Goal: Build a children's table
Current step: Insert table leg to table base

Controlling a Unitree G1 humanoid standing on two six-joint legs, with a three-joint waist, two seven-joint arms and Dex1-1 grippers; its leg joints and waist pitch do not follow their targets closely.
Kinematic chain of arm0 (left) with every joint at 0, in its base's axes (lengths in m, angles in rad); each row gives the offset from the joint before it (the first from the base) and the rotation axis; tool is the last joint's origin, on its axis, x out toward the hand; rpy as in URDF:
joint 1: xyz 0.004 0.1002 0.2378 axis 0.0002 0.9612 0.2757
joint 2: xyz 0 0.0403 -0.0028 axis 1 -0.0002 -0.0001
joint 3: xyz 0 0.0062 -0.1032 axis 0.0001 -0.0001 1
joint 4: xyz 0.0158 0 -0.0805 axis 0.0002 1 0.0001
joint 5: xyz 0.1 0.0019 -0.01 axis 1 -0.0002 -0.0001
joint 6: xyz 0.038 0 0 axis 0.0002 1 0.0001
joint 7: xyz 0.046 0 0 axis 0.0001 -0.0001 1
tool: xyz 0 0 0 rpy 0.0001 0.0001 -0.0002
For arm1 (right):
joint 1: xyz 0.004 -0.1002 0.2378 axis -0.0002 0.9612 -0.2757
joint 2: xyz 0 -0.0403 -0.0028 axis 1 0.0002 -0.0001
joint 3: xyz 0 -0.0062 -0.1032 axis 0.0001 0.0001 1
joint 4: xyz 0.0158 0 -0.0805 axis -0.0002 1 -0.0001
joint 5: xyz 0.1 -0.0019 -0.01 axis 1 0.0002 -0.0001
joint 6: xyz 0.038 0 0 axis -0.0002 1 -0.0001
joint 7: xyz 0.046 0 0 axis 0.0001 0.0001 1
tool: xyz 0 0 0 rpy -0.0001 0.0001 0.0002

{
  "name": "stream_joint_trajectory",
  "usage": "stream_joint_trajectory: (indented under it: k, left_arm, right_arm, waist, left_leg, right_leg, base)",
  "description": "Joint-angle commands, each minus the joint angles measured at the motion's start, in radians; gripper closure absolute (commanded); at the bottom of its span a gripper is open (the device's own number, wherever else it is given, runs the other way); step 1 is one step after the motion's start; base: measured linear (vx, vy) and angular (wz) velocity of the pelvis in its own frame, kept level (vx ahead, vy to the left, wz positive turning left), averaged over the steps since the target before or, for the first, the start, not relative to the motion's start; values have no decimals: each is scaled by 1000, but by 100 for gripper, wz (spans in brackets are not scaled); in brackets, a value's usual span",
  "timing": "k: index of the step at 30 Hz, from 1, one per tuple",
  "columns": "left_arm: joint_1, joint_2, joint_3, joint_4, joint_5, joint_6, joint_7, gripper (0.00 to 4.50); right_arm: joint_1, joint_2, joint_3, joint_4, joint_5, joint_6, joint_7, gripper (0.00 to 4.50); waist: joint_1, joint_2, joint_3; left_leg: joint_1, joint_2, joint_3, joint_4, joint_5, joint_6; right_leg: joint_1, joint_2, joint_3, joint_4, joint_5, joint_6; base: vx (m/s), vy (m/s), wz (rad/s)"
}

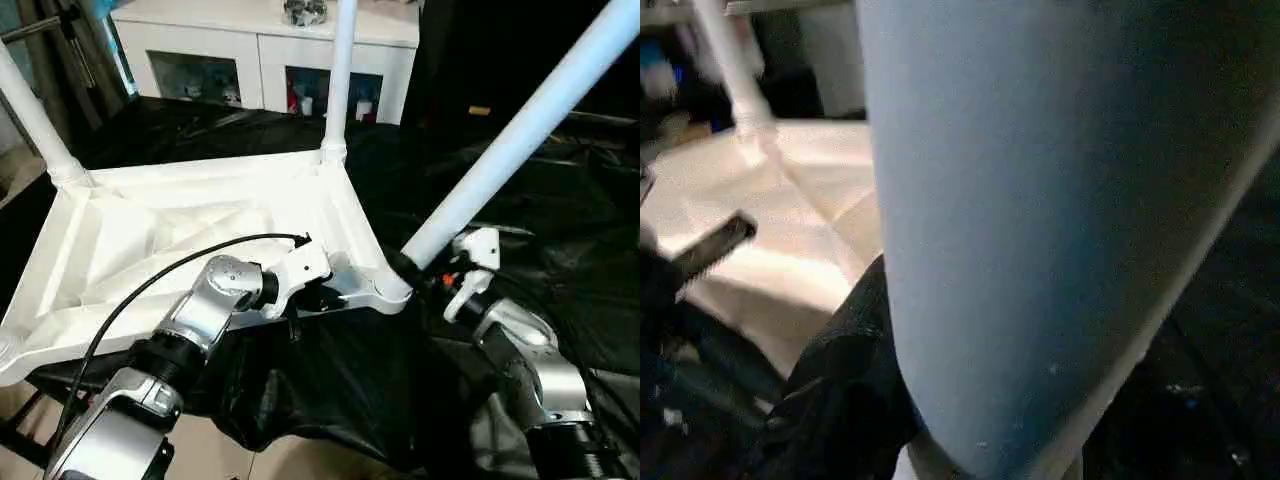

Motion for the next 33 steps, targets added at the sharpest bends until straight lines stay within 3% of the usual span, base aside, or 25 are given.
stream_joint_trajectory:
  k: [1,5,16,20,25,33]
  left_arm:
    - [-30,16,17,21,16,-2,43,450]
    - [-33,15,14,29,18,-11,34,450]
    - [-37,24,-2,35,15,-33,-22,450]
    - [-37,30,-7,29,14,-43,-38,450]
    - [-40,40,-10,22,1,-95,-86,450]
    - [-38,70,-34,-5,-35,-179,-243,450]
  right_arm:
    - [27,-26,47,49,-68,38,-2,262]
    - [5,-38,74,59,-80,53,7,262]
    - [-99,-71,135,145,-84,115,131,262]
    - [-116,-92,157,171,-92,106,191,262]
    - [-112,-116,163,176,-71,91,267,262]
    - [-114,-136,165,221,-61,26,369,262]
  waist:
    - [2,1,-48]
    - [-2,-1,-46]
    - [-9,1,-47]
    - [-9,-3,-50]
    - [-8,-7,-50]
    - [-3,-4,-54]
  left_leg:
    - [-6,57,-24,-94,-207,34]
    - [-5,57,-27,-96,-236,31]
    - [-7,59,-28,-95,-233,35]
    - [-9,61,-26,-93,-197,45]
    - [-9,61,-24,-91,-188,58]
    - [-7,67,-21,-91,-143,69]
  right_leg:
    - [45,-86,51,-96,-393,-188]
    - [42,-88,52,-101,-451,-172]
    - [42,-89,53,-99,-423,-193]
    - [47,-90,53,-90,-356,-216]
    - [48,-91,53,-91,-349,-220]
    - [51,-91,53,-76,-228,-262]
  base:
    - [0,0,0]
    - [0,0,0]
    - [0,0,0]
    - [0,0,0]
    - [0,0,0]
    - [0,0,0]
